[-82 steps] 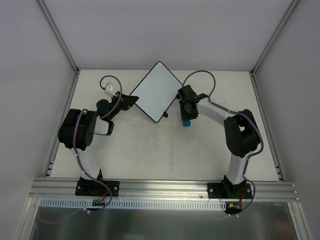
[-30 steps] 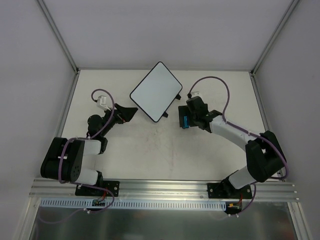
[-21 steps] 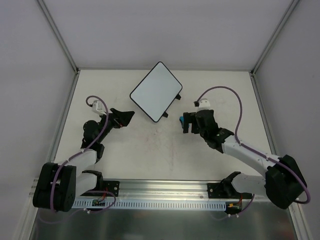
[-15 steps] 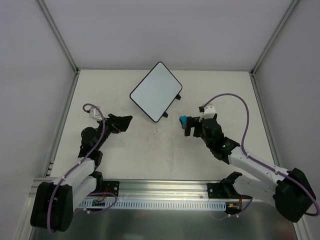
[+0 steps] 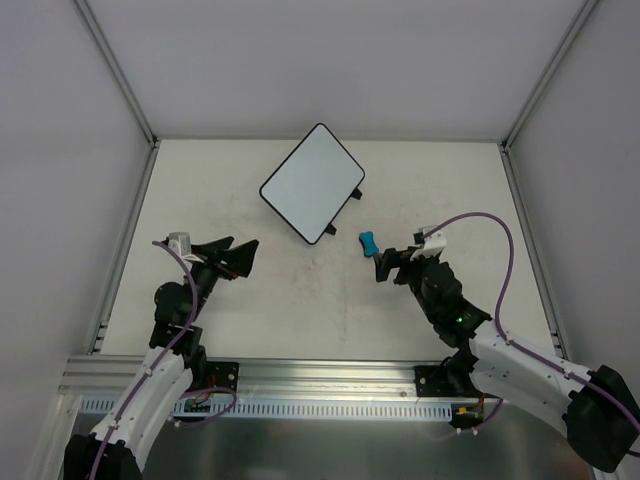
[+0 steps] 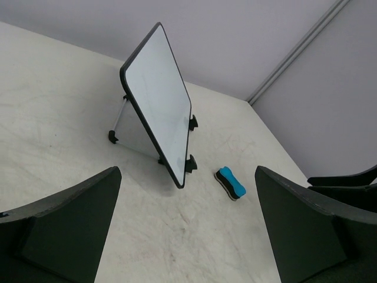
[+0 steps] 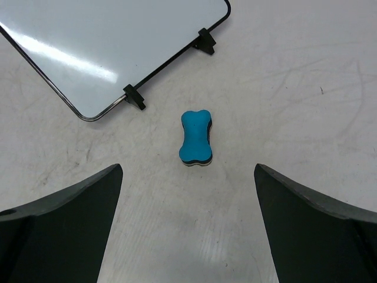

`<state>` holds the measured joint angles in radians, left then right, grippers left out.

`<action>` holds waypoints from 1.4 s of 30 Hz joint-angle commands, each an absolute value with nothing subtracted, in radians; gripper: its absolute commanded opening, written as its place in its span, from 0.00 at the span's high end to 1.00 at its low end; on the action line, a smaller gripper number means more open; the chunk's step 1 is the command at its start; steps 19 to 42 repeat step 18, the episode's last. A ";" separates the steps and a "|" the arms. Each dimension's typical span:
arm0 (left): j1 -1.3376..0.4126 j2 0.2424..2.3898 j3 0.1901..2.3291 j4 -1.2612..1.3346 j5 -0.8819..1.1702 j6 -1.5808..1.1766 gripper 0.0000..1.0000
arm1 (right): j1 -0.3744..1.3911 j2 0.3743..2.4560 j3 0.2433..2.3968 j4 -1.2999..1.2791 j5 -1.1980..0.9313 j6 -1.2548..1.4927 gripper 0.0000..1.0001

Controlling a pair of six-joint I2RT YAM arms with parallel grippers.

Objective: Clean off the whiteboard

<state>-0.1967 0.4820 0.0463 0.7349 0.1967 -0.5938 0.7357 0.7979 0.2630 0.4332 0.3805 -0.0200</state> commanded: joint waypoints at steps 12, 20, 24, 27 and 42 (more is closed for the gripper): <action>-0.219 0.411 -0.009 0.630 0.094 -0.549 0.01 | 0.745 0.796 0.264 0.549 0.420 -0.029 0.01; -0.219 0.408 -0.011 0.635 0.094 -0.551 0.01 | 0.746 0.802 0.265 0.555 0.410 -0.032 0.01; -0.219 0.408 -0.011 0.635 0.094 -0.551 0.01 | 0.746 0.802 0.265 0.555 0.410 -0.032 0.01; -0.219 0.408 -0.011 0.635 0.094 -0.551 0.01 | 0.746 0.802 0.265 0.555 0.410 -0.032 0.01; -0.219 0.408 -0.011 0.635 0.094 -0.551 0.01 | 0.746 0.802 0.265 0.555 0.410 -0.032 0.01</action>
